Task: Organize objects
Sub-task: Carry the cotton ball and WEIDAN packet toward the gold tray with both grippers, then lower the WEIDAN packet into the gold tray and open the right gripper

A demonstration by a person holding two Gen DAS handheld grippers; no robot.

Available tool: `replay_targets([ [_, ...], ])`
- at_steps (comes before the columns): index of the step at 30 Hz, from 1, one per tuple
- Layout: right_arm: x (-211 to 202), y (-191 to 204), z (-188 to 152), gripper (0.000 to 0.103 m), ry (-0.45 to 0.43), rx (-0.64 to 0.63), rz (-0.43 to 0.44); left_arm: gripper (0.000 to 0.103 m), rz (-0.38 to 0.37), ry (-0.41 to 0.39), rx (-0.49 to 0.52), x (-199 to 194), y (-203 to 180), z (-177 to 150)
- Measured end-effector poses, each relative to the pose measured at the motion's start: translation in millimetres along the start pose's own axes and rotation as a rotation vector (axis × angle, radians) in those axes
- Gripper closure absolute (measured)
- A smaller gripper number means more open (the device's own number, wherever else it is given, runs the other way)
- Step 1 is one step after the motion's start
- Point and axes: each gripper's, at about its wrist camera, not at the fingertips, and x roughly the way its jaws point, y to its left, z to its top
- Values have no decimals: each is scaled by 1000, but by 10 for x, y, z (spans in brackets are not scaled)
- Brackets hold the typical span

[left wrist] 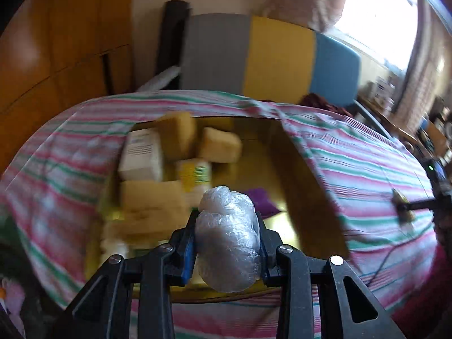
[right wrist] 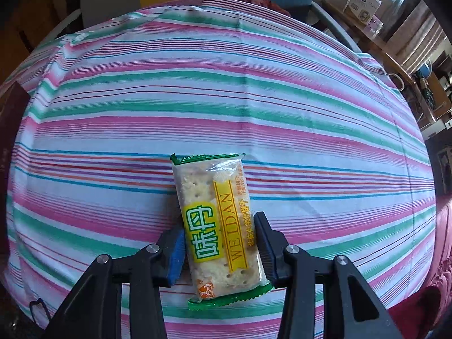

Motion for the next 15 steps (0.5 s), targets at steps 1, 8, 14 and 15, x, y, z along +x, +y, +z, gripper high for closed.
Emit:
replay_targets([
  [1, -4, 128, -13, 58, -1, -5, 18, 68, 15, -1, -20, -10, 99, -20],
  [8, -178, 967, -190, 58, -10, -30, 165, 68, 39, 7, -79, -15, 347, -175],
  [14, -758, 1650, -329, 58, -153, -12, 363, 68, 23, 2, -93, -36, 390, -207],
  [15, -877, 1797, -333, 58, -187, -36, 398, 68, 22, 1, -96, -40, 398, -208],
])
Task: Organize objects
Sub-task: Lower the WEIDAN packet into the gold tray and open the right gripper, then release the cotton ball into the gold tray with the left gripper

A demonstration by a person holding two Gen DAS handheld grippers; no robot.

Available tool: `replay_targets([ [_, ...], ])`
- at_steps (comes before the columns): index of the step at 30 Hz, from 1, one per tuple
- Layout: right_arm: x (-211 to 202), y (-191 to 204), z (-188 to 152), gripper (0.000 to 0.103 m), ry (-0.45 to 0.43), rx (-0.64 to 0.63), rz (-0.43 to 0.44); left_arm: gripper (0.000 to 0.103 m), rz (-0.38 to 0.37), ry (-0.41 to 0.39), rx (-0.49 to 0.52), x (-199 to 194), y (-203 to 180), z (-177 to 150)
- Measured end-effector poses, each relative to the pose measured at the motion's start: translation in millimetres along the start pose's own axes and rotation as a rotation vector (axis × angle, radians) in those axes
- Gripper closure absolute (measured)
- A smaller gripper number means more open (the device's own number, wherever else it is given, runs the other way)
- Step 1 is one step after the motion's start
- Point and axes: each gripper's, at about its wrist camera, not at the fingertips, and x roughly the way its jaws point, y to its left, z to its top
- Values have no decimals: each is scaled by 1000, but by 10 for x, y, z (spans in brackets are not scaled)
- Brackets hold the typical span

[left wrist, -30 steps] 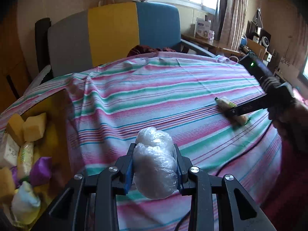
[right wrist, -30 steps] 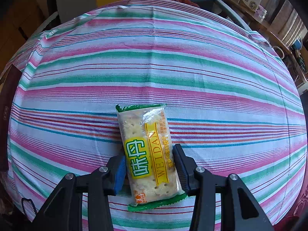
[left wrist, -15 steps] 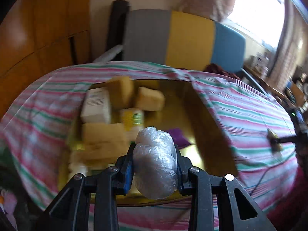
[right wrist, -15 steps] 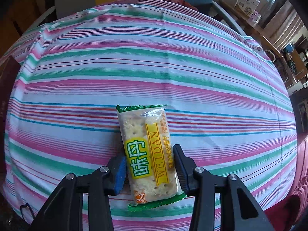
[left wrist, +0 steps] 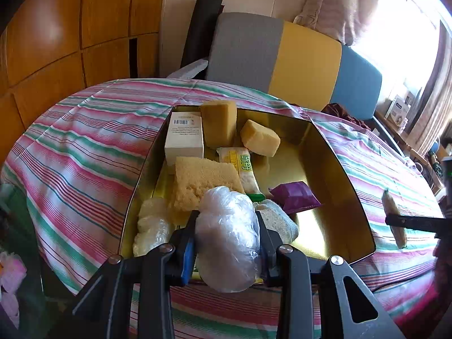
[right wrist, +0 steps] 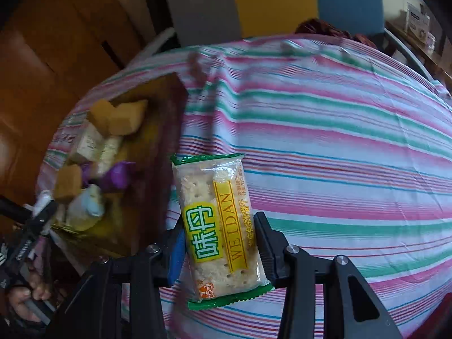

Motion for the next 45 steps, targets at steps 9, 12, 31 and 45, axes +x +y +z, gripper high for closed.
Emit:
replay_targets([
  [9, 353, 897, 167, 58, -22, -165, 104, 68, 3, -7, -24, -23, 53, 27],
  [12, 542, 998, 176, 58, -8, -182, 80, 68, 11, -11, -27, -28, 73, 31],
  [31, 604, 957, -19, 53, -46, -187, 8, 67, -33, -7, 13, 11, -124, 74],
  [45, 434, 911, -144, 53, -118, -168, 15, 67, -67, 48, 18, 655, -539, 627],
])
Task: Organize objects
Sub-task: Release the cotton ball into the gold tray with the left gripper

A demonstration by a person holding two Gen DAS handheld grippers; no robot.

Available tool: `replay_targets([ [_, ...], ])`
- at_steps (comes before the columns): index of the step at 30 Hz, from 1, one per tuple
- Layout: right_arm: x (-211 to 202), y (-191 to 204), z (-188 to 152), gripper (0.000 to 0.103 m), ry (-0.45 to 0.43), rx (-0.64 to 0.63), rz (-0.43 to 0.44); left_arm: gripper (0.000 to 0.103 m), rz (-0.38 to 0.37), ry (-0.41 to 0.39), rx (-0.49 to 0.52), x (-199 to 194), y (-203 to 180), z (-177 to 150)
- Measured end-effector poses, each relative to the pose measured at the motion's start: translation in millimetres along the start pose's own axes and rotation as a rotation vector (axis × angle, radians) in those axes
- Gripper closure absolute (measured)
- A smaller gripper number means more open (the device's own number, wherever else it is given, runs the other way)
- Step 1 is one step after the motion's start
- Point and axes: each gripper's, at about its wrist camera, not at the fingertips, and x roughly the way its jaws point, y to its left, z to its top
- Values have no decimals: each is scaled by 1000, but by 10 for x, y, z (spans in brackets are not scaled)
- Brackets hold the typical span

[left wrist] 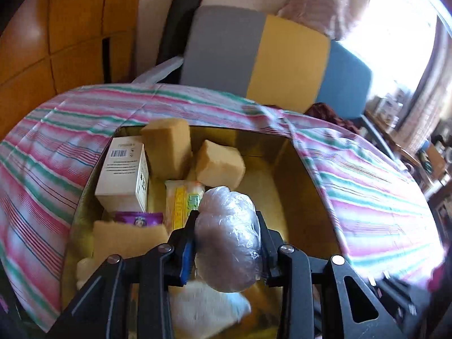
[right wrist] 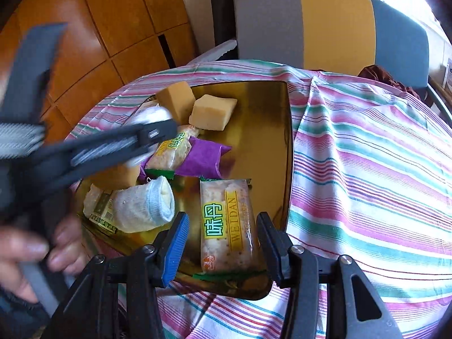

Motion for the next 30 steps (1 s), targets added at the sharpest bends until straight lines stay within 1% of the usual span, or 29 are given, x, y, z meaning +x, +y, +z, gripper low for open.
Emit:
replay_targets([
  [2, 0, -4, -10, 53, -4, 0, 5, 66, 7, 15, 1, 135, -35, 66],
  [4, -1, -2, -16, 53, -10, -5, 0, 61, 12, 31, -14, 273, -55, 113],
  [6, 3, -1, -19, 53, -15, -8, -2, 59, 33, 58, -15, 399, -62, 111],
  [8, 5, 0, -24, 53, -18, -5, -2, 58, 49, 85, 23, 521, -105, 99],
  [9, 6, 5, -26, 53, -19, -10, -3, 58, 66, 94, 28, 555, -112, 101],
  [12, 11, 10, -22, 53, -20, -10, -1, 56, 64, 87, 24, 544, -106, 116],
  [15, 19, 18, -27, 53, -19, -12, 1, 56, 87, 60, 25, 481, -89, 92],
  [18, 40, 34, -38, 53, -8, -15, 7, 54, 102, -3, 39, 302, -80, 81],
  [20, 49, 49, -53, 53, -3, -18, 5, 54, 113, -47, 67, 159, -104, 62],
  [22, 40, 63, -60, 53, -6, -19, -7, 54, 114, -72, 73, 35, -99, 35],
  [25, -42, 63, -65, 53, -47, -11, -29, 48, 115, -102, 59, -156, -65, -37],
  [29, -171, 36, -47, 53, -104, 17, -73, 43, 132, -110, 40, -335, -13, -151],
  [30, -199, 20, -39, 53, -115, 31, -82, 40, 135, -109, 39, -373, -8, -180],
])
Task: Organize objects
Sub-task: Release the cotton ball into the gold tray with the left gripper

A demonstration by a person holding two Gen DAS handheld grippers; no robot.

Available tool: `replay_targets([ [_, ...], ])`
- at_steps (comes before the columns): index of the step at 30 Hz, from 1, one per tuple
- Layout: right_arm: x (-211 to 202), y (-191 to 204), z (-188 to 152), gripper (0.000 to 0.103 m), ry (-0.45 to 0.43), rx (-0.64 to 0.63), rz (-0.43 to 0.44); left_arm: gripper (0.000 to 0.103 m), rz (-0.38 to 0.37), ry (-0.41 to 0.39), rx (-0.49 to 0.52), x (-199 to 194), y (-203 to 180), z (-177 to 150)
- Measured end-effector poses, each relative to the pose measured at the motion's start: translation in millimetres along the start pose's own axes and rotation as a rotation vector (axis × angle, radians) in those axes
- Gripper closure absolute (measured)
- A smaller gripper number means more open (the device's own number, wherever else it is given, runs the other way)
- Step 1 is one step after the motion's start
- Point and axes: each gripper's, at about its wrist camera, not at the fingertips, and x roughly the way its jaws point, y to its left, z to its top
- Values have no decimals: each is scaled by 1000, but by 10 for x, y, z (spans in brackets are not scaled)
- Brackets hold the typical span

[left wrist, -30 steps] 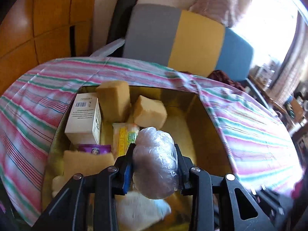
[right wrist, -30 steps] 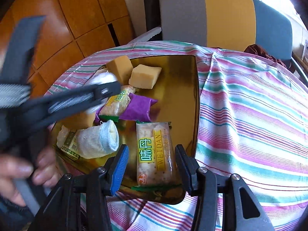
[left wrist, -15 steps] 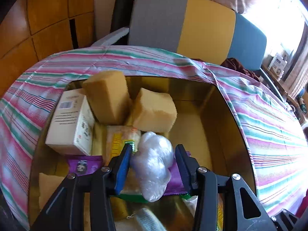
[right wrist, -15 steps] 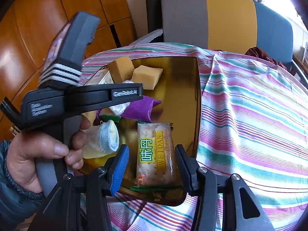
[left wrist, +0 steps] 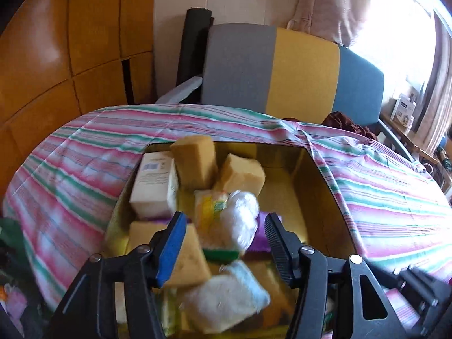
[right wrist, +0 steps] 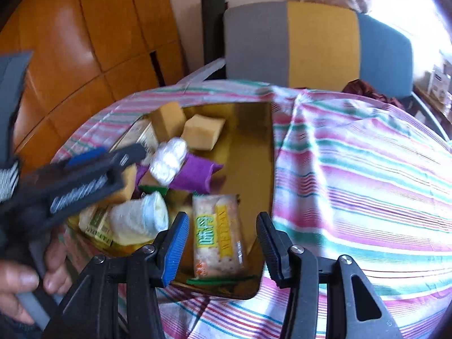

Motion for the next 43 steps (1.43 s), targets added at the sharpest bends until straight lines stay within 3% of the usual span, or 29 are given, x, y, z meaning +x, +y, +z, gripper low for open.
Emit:
replay_targets([
  [9, -127, -49, 25, 50, -57, 54, -125, 9, 65, -19, 12, -367, 102, -275],
  [14, -149, -19, -17, 50, -65, 42, -171, 0, 64, 0, -6, -463, 181, -411],
  [25, -143, 108, -123, 50, -45, -1, -164, 0, 136, 7, 2, -525, 180, -505],
  [43, -128, 211, -97, 50, -50, -20, -147, 0, 135, -2, -9, -526, 210, -511],
])
